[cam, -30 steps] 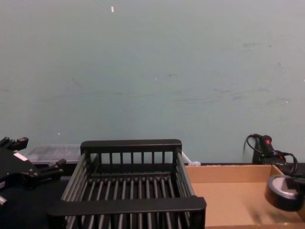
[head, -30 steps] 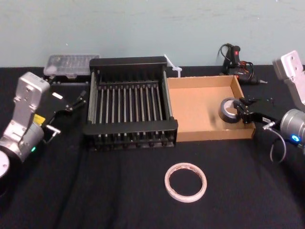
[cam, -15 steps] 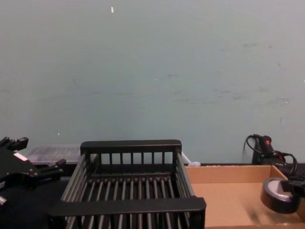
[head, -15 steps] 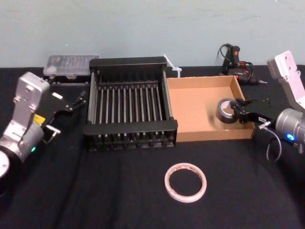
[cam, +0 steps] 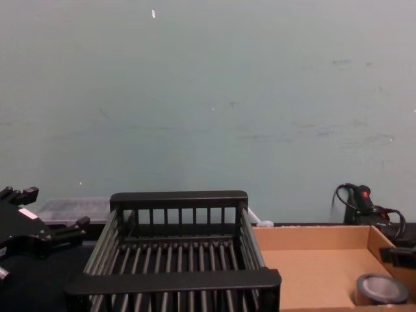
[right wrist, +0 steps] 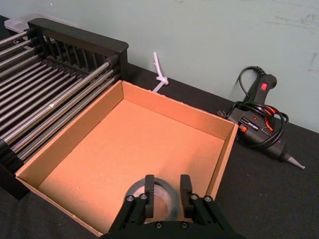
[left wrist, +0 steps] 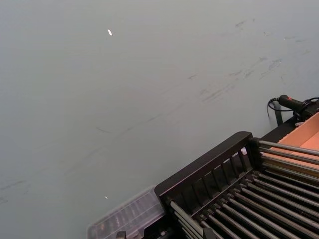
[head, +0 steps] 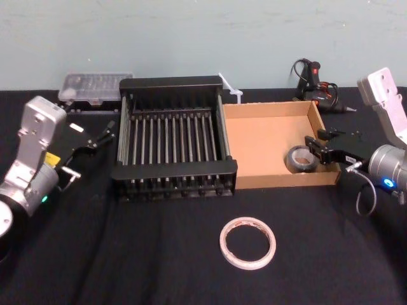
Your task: Pick up the white tape and place it into the black box , Pick up the silver tape and place it into the brown box.
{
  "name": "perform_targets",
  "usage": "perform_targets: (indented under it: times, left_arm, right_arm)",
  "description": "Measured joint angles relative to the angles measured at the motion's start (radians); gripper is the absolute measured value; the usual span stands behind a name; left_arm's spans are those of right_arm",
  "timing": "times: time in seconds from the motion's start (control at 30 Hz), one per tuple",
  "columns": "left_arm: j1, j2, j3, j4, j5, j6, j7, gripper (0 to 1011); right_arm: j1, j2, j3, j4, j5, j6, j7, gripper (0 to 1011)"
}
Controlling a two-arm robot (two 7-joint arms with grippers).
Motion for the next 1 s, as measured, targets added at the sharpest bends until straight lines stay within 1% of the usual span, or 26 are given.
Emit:
perform_targets:
  times: [0.13, 0.17, 0.2, 0.23, 0.27, 0.3, 0.4, 0.43, 0.5, 0.53, 0.63, 0.67, 0.7, 0.8, 1.0]
  left_arm:
    - [0.0, 0.0, 0.0, 0.0, 0.0, 0.0, 0.0, 1001]
    - [0.0, 0.0, 0.0, 0.0, 0.0, 0.0, 0.0, 1001]
    - [0.0, 0.0, 0.0, 0.0, 0.0, 0.0, 0.0, 1002]
    - [0.0, 0.0, 0.0, 0.0, 0.0, 0.0, 0.0, 1002]
    - [0.0, 0.0, 0.0, 0.0, 0.0, 0.0, 0.0, 1001]
    - [0.0, 0.0, 0.0, 0.0, 0.0, 0.0, 0.0, 1001]
    - [0.0, 0.0, 0.0, 0.0, 0.0, 0.0, 0.0, 1002]
    - [0.0, 0.0, 0.0, 0.0, 0.0, 0.0, 0.0, 1001]
    - [0.0, 0.0, 0.0, 0.0, 0.0, 0.0, 0.0, 1001]
    - [0.0, 0.0, 0.0, 0.0, 0.0, 0.0, 0.0, 1001]
    - [0.0, 0.0, 0.0, 0.0, 0.0, 0.0, 0.0, 1002]
    - [0.0, 0.0, 0.0, 0.0, 0.0, 0.0, 0.0, 1001]
    - [0.0, 0.0, 0.0, 0.0, 0.0, 0.0, 0.0, 1001]
    - [0.0, 0.0, 0.0, 0.0, 0.0, 0.0, 0.0, 1001]
    - [0.0, 0.0, 0.0, 0.0, 0.0, 0.0, 0.0, 1001]
  right_arm:
    - [0.0, 0.0, 0.0, 0.0, 0.0, 0.0, 0.0, 405]
    - [0.0, 0.0, 0.0, 0.0, 0.001, 0.0, 0.0, 468]
    - [0.0, 0.0, 0.0, 0.0, 0.001, 0.0, 0.0, 482]
    - [-0.001, 0.001, 0.0, -0.001, 0.001, 0.0, 0.0, 527]
    - [-0.001, 0.001, 0.0, -0.001, 0.001, 0.0, 0.0, 537]
    - [-0.001, 0.001, 0.0, -0.001, 0.001, 0.0, 0.0, 607]
    - [-0.001, 0.001, 0.0, -0.001, 0.001, 0.0, 0.0, 668]
    - [-0.001, 0.001, 0.0, -0.001, 0.001, 0.0, 0.0, 726]
    - [-0.001, 0.001, 0.0, -0.002, 0.002, 0.0, 0.0, 763]
    - [-0.001, 0.001, 0.0, -0.002, 0.002, 0.0, 0.0, 818]
    - [-0.002, 0.002, 0.0, -0.002, 0.002, 0.0, 0.0, 868]
    - [-0.002, 0.002, 0.0, -0.002, 0.002, 0.0, 0.0, 893]
    - [-0.002, 0.002, 0.0, -0.002, 0.002, 0.0, 0.0, 940]
    - [-0.002, 0.002, 0.0, -0.002, 0.002, 0.0, 0.0, 1002]
    - [-0.002, 0.002, 0.0, -0.002, 0.002, 0.0, 0.0, 1002]
